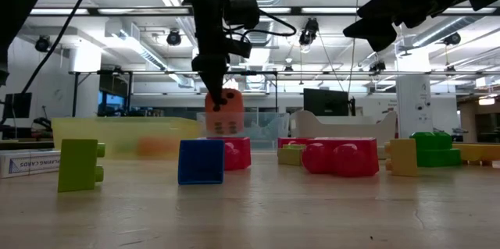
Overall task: Pick & Place Toys
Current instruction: Put the orange dice into the transparent bin
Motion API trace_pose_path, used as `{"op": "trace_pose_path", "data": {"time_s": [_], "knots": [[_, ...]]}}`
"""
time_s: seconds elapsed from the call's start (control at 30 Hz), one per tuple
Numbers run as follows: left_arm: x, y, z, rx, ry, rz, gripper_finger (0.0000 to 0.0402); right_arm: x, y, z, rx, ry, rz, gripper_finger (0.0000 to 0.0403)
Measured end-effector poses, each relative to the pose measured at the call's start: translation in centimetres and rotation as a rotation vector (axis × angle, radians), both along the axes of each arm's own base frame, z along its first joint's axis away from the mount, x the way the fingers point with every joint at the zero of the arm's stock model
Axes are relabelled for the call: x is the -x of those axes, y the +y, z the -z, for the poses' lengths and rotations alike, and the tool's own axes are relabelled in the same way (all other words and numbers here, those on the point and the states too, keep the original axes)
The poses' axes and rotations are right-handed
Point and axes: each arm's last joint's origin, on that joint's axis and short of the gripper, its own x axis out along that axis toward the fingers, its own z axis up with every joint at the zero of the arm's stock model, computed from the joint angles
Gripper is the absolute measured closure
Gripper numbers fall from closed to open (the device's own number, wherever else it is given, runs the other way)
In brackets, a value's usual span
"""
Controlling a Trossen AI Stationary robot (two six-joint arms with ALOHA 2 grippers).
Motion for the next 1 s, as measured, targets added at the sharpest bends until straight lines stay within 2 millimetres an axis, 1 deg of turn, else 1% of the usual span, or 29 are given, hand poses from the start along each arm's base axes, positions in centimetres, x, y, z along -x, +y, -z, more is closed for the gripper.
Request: {"op": "trace_pose_path", "data": {"time_s": [0.13,0.33,0.47,0.57,0.7,0.8,0.9,1.0], "knots": [[0.6,0.6,0.1,0.075,0.007,-0.011,0.0270,0.0,0.0,0.0,0.000,0.000,0.000,0.0173],[1.3,2.2,0.1,0.117,-0.031,-0.112,0.0275,0.0,0.0,0.0,0.003,-0.001,-0.001,0.0173],[1.6,2.9,0.2,0.200,-0.071,-0.142,0.0279,0.0,0.0,0.0,0.003,-0.001,-0.001,0.0173],[1.7,2.8,0.2,0.238,-0.079,-0.136,0.0289,0.0,0.0,0.0,0.003,-0.001,-0.001,0.0173],[1.7,2.8,0.2,0.309,-0.100,-0.123,0.0291,0.0,0.0,0.0,0.003,-0.001,-0.001,0.0173],[2.1,2.9,0.3,0.336,-0.082,-0.137,0.0301,0.0,0.0,0.0,0.002,-0.001,0.000,0.0173],[2.3,2.8,0.3,0.393,-0.081,-0.144,0.0302,0.0,0.0,0.0,0.003,-0.001,-0.001,0.0173],[2.4,2.7,0.3,0.413,-0.079,-0.149,0.0307,0.0,0.0,0.0,0.002,-0.001,-0.001,0.0173]]}}
